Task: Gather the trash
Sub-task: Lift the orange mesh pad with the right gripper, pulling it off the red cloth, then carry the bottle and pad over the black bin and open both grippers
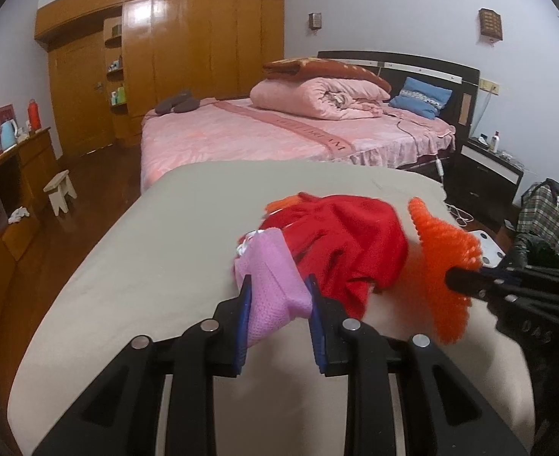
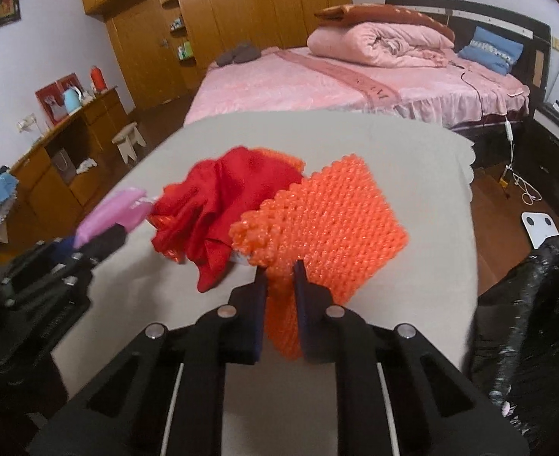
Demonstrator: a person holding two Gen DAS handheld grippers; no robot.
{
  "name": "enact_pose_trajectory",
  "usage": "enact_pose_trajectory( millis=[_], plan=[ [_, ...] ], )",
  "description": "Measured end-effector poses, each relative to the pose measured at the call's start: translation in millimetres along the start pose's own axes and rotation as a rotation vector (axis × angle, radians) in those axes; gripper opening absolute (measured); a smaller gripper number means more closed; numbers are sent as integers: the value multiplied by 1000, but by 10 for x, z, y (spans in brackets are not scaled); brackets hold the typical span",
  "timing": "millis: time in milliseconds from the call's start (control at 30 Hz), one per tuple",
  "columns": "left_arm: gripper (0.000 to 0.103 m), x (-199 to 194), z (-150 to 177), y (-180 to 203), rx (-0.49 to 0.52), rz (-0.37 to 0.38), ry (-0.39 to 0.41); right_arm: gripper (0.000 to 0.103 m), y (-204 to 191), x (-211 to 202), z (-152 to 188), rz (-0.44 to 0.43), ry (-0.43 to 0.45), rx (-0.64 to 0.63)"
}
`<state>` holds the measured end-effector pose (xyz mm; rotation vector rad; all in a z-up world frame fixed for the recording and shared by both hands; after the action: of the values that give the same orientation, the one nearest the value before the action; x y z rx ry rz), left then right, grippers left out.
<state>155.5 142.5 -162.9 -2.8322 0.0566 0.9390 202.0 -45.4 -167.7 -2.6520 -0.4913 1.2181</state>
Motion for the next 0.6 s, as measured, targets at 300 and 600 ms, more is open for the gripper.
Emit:
enact_pose_trajectory(
  millis=[300, 600],
  plan=[
    [27, -134, -229, 434, 33, 66, 43, 13, 247, -501, -242, -20, 80, 50],
    [27, -233, -531, 1034, 90, 153, 91, 13, 754, -1000, -270, 26, 146, 113]
  ],
)
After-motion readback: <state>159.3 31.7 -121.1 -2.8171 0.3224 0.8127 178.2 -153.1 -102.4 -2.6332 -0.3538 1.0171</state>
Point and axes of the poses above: each gripper's, at about its wrist camera, not at the fingertips, and x roughly the way its jaws point, y to its right, z to its underside, the point moved 4 cm from there along x, roughly the way its jaws point, and after that the axes turned 10 degrees about x, right-handed, at the moved point
